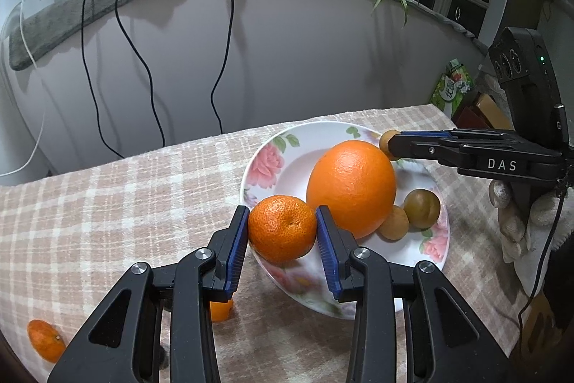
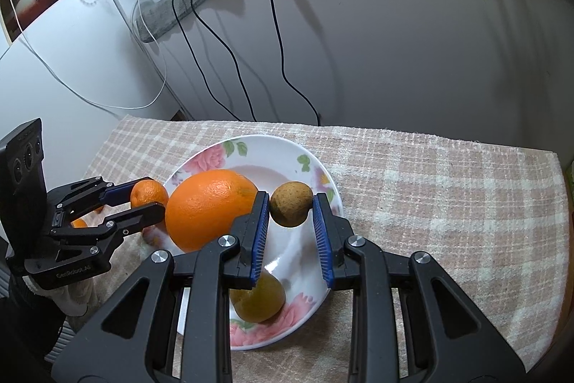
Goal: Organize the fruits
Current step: 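Carry the brown kiwi with the right gripper toward the plate while the left holds the mandarin, then open both grippers to drop the kiwi and mandarin onto the plate, then grasp a mandarin with the left gripper while the right grasps a dark plum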
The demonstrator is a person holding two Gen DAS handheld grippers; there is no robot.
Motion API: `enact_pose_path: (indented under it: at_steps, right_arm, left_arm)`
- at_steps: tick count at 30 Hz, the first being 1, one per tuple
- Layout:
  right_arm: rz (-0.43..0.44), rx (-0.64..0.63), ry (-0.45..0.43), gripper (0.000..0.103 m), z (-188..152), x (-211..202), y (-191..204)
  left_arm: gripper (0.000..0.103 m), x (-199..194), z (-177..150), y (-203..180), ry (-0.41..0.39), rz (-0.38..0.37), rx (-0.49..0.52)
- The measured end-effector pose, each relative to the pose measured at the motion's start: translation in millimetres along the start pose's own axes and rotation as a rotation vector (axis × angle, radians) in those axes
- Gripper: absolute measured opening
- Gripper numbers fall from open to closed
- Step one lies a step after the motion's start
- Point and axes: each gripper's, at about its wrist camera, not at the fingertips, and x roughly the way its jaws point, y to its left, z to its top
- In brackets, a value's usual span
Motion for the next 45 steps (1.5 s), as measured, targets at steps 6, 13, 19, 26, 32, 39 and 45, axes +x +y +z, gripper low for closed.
enact_pose_path:
  at_steps: [6, 13, 19, 26, 32, 39, 45]
  right_arm:
    - [-0.004, 0.002, -0.003, 0.026, -1, 0, 0]
    - [-0.016, 0.007, -0.021, 0.051, -2, -7, 1]
    - [-0.023, 0.002, -0.024, 0.056, -3, -14, 6]
    - [-0.073, -0.063, -0.047, 0.063, -9, -26, 28]
    - [-0.042, -0.017, -0.066, 0.063, -13, -35, 36]
    - [-0.023, -0.032, -0.080, 0.063, -23, -40, 53]
    - [-0.014, -0.113, -0.047, 0.063, -28, -33, 79]
  left_arm:
    - [0.037, 0, 0, 1, 0.002, 0.001, -0.005]
    - [0.054, -7, 0, 1, -0.018, -0.001, -0.014]
    - [0.054, -18, -1, 1, -0.036, 0.004, -0.013]
    - [0.054, -34, -7, -4, -0.055, 0.008, -0.018]
    - [0.054, -53, -13, -4, -0.080, 0.017, -0.022]
    - [0.054, -78, -25, 10, -0.106, 0.042, -0.048]
    - [0.054, -102, -41, 33, -0.123, 0.081, -0.087]
